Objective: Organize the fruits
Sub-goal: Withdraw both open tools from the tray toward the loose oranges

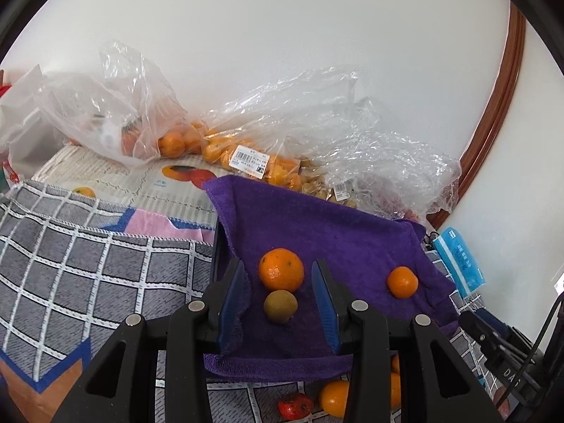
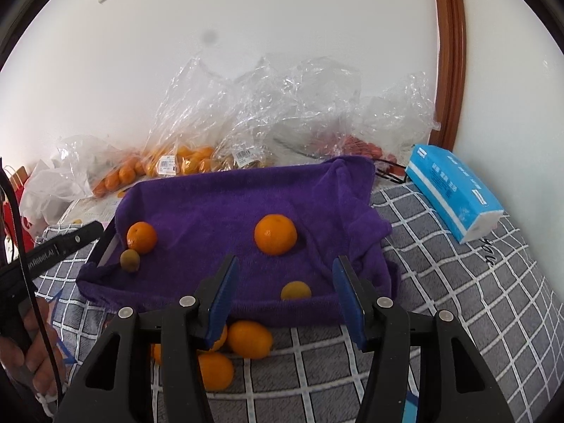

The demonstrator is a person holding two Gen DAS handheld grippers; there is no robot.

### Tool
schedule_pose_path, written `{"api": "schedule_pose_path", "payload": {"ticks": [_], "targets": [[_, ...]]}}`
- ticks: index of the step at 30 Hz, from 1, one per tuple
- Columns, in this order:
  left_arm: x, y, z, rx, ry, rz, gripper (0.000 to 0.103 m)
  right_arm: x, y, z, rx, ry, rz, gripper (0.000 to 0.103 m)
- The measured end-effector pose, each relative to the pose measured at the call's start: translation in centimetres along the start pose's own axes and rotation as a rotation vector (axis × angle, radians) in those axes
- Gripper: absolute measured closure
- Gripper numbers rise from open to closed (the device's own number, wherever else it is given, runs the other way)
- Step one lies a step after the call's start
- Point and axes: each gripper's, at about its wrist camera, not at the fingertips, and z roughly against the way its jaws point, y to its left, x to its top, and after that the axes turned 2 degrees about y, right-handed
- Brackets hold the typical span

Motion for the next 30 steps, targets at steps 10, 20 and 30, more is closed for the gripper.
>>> {"api": "schedule_pose_path", "payload": {"ticks": [10,20,30], "targets": [[-0.9,-1.1,4.8,-0.015,0.036,-0.047,0.056,-2.0,0.8,1.9,-0.008,0.04,0.016,0.048],[-4.9,1.9,5.7,0.065,0.145,-0.072,0.053,-3.8,1.2,1.8,0.003,0.063,-0.022,0.049],[-7.6,3.2,3.7,0.183,0.176,-0.102,0.053,-5.1,2.3,1.5,0.009,0.078,-0.003,0.051]]}}
